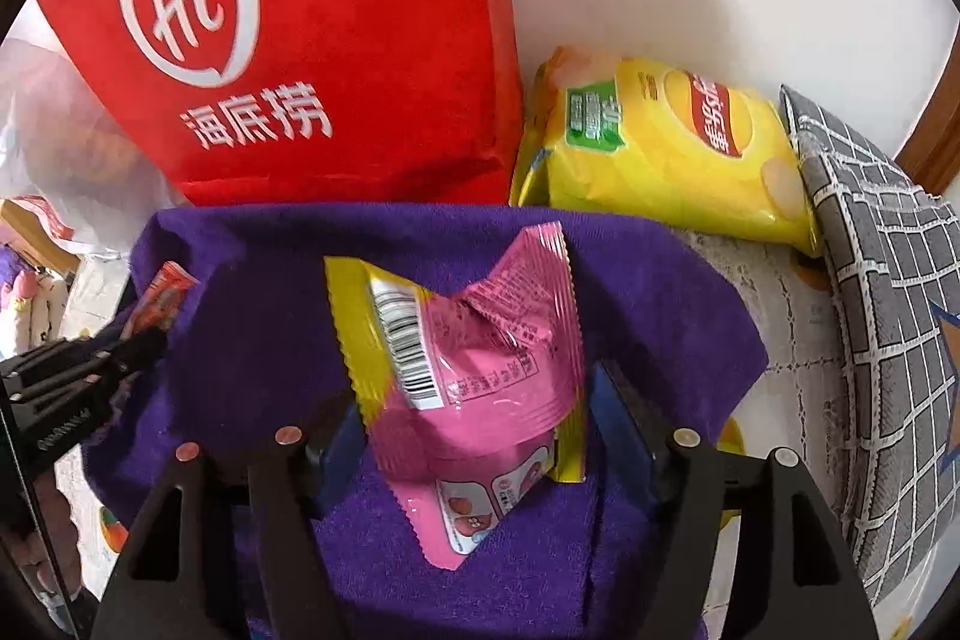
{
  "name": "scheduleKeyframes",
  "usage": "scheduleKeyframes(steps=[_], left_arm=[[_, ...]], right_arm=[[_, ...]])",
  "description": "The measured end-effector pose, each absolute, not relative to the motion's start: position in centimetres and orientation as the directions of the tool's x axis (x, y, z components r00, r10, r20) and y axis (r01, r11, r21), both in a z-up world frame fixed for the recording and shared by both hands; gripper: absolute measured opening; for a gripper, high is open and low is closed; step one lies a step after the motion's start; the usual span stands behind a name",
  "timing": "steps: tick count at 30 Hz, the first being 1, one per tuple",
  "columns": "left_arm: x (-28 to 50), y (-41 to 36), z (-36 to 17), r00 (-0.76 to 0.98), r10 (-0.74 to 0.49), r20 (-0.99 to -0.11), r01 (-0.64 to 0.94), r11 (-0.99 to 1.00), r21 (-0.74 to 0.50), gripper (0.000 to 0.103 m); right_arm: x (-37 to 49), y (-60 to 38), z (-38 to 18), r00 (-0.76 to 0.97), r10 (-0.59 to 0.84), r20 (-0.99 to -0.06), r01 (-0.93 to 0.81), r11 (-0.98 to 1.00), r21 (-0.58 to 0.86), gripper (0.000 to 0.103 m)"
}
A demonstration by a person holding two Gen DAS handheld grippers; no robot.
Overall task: Organize snacks
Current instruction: 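Lower the pink bag onto the towel and open the right gripper while the left releases the stick snack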
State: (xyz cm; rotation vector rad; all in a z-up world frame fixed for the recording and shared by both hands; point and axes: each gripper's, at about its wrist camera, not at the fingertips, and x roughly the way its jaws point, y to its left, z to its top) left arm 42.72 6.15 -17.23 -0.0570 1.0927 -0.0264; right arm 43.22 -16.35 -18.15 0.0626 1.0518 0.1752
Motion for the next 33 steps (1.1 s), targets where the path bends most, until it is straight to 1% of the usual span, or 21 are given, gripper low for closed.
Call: scheduleKeyframes(steps=[3, 8, 10, 11, 12, 14, 21, 25, 30, 33], left_arm=[[42.6, 5.9, -17.4, 0.459, -0.054, -0.887, -0.001, 0.998, -0.061, 0.021], [42.5, 5.5, -17.6, 0.464, -0.065, -0.883, 0.009, 0.998, -0.069, 0.021], [42.4, 5.2, -17.5, 0.464, -0.072, -0.883, 0.018, 0.997, -0.072, 0.023], [42.3, 5.0, -17.4, 0.467, -0.078, -0.881, 0.024, 0.997, -0.075, 0.029], [42.2, 4.8, -17.3, 0.469, -0.081, -0.879, 0.029, 0.997, -0.076, 0.04], [42.1, 4.3, -16.9, 0.483, -0.072, -0.873, 0.035, 0.997, -0.063, 0.053], [40.7, 4.0, -14.1, 0.536, -0.05, -0.843, 0.032, 0.999, -0.039, 0.054], [39.2, 4.1, -12.3, 0.573, -0.044, -0.819, 0.033, 0.999, -0.031, 0.055], [36.8, 4.6, -10.7, 0.59, -0.047, -0.806, 0.017, 0.999, -0.046, 0.055], [35.6, 5.1, -10.7, 0.584, -0.049, -0.81, 0.012, 0.999, -0.051, 0.055]], right_arm=[[43.1, -16.5, -17.3, 0.5, 0.216, -0.839, -0.123, 0.976, 0.178, 0.07], [42.7, -17.0, -16.3, 0.531, 0.23, -0.815, -0.123, 0.973, 0.195, 0.07], [42.7, -17.2, -15.7, 0.536, 0.233, -0.812, -0.12, 0.972, 0.2, 0.07], [42.6, -17.2, -15.7, 0.536, 0.235, -0.811, -0.12, 0.972, 0.203, 0.07], [42.4, -17.2, -15.6, 0.538, 0.236, -0.809, -0.119, 0.972, 0.204, 0.07], [42.2, -17.1, -15.3, 0.546, 0.235, -0.804, -0.114, 0.972, 0.207, 0.07], [40.8, -17.4, -13.2, 0.588, 0.236, -0.774, -0.117, 0.971, 0.207, 0.07], [38.6, -17.6, -11.7, 0.622, 0.22, -0.751, -0.118, 0.975, 0.188, 0.07], [35.3, -19.5, -10.7, 0.639, 0.149, -0.754, -0.084, 0.989, 0.124, 0.07], [33.5, -21.1, -11.0, 0.615, 0.181, -0.767, -0.078, 0.982, 0.17, 0.07]])
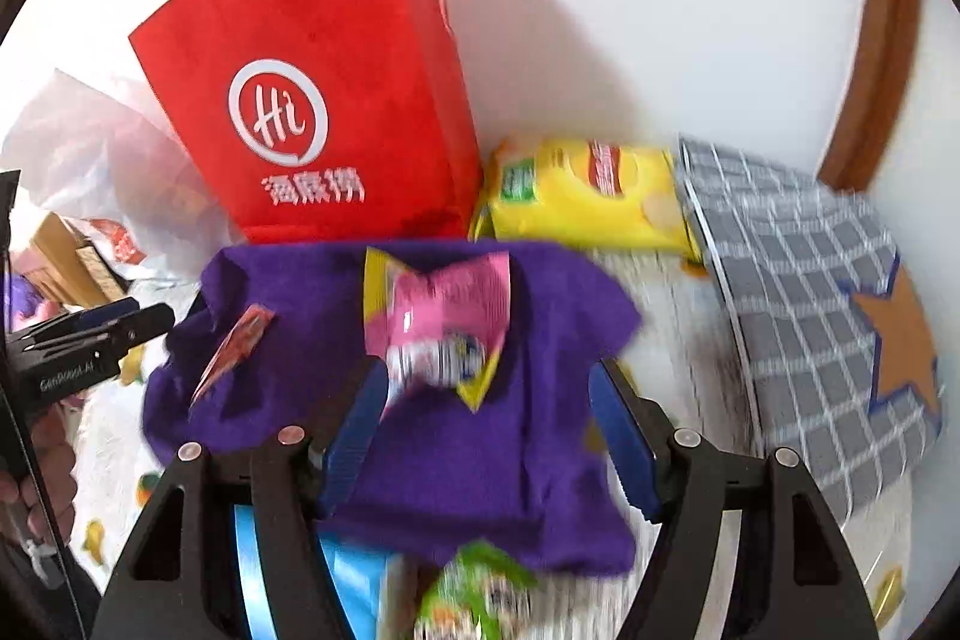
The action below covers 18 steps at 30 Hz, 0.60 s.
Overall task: Organize snacks
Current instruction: 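Lower the pink bag onto the towel and open the right gripper while the left releases the stick snack, then grasp the green snack bag with the right gripper while the left grasps the white wrapper packet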
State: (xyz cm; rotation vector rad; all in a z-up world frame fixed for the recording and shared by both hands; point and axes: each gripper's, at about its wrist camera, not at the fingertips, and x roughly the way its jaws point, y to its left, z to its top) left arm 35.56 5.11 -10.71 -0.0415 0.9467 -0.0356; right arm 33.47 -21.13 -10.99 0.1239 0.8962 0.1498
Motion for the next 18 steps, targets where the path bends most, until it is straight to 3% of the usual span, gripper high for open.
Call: scheduleKeyframes(steps=[18], left_arm=[[28.2, 7.3, -11.0, 0.549, 0.027, -0.836, -0.037, 0.999, 0.008, 0.058]], right_arm=[[28.0, -21.0, -17.9, 0.45, 0.221, -0.865, -0.039, 0.973, 0.228, 0.067]])
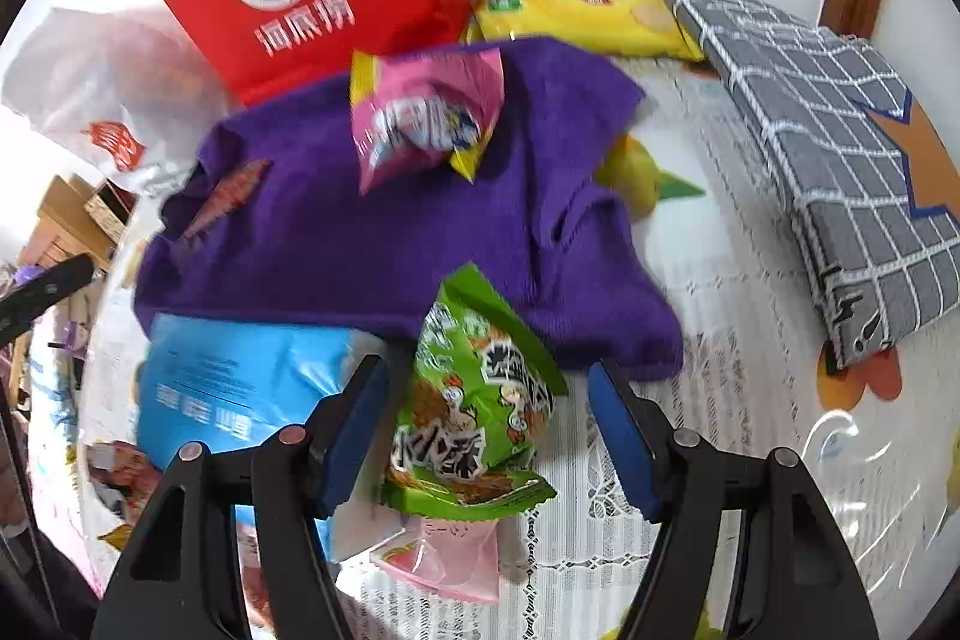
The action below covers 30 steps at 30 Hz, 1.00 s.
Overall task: Organize snacks
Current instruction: 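Grasp the green snack bag with the right gripper while the left grasps the white wrapper packet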
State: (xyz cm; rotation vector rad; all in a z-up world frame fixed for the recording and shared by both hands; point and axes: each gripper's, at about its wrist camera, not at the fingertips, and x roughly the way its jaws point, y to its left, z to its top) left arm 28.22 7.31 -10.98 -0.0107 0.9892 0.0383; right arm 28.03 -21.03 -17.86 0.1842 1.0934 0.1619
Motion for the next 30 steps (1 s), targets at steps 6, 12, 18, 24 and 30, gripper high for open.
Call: scheduleKeyframes(steps=[6, 12, 18, 24, 30], left_arm=[[26.6, 8.7, -11.4, 0.541, 0.038, -0.84, -0.068, 0.998, 0.002, 0.058], [24.4, 9.6, -11.7, 0.535, 0.04, -0.844, -0.09, 0.996, -0.01, 0.058], [21.8, 10.0, -12.0, 0.533, 0.038, -0.845, -0.092, 0.996, -0.014, 0.058], [19.1, 10.2, -12.6, 0.525, 0.022, -0.851, -0.085, 0.996, -0.026, 0.059], [17.2, 9.7, -13.4, 0.518, 0.009, -0.855, -0.062, 0.998, -0.027, 0.062]], right_arm=[[27.8, -20.5, -19.7, 0.407, 0.213, -0.888, -0.032, 0.975, 0.219, 0.055], [25.3, -20.7, -17.6, 0.474, 0.22, -0.853, -0.052, 0.974, 0.222, 0.054], [22.7, -21.0, -15.6, 0.508, 0.226, -0.831, -0.055, 0.971, 0.231, 0.054], [20.0, -20.9, -14.6, 0.527, 0.231, -0.818, -0.064, 0.97, 0.233, 0.054], [17.8, -20.6, -14.1, 0.539, 0.24, -0.807, -0.069, 0.968, 0.242, 0.054]])
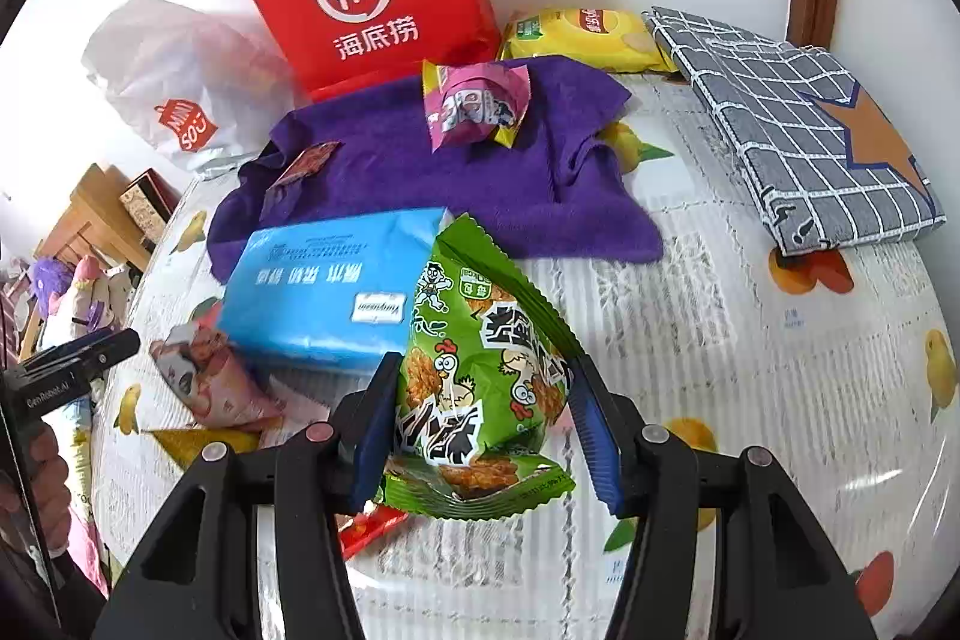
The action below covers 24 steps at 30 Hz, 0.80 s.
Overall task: Organize snacks
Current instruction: 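Grasp the green snack bag with the right gripper while the left grasps the white wrapper packet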
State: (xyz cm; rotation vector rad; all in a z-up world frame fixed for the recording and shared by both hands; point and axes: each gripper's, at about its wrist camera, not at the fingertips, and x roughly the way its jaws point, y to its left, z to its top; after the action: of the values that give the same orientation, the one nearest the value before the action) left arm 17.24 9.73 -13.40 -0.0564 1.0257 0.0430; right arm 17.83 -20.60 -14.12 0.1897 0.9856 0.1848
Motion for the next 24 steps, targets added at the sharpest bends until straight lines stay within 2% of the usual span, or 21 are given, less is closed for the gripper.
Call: scheduleKeyframes(steps=[10, 14, 24], left_arm=[[14.8, 8.9, -14.1, 0.52, -0.002, -0.854, -0.028, 0.999, -0.02, 0.065], [15.4, 9.7, -14.9, 0.498, 0.03, -0.866, -0.048, 0.999, 0.007, 0.066], [17.8, 10.3, -17.7, 0.442, -0.016, -0.897, 0.013, 1.0, -0.011, 0.066]], right_arm=[[15.5, -20.2, -14.0, 0.545, 0.249, -0.8, -0.075, 0.966, 0.249, 0.054], [14.9, -20.2, -14.0, 0.543, 0.244, -0.803, -0.083, 0.968, 0.237, 0.054], [15.9, -20.6, -14.4, 0.541, 0.229, -0.809, -0.045, 0.969, 0.244, 0.054]])
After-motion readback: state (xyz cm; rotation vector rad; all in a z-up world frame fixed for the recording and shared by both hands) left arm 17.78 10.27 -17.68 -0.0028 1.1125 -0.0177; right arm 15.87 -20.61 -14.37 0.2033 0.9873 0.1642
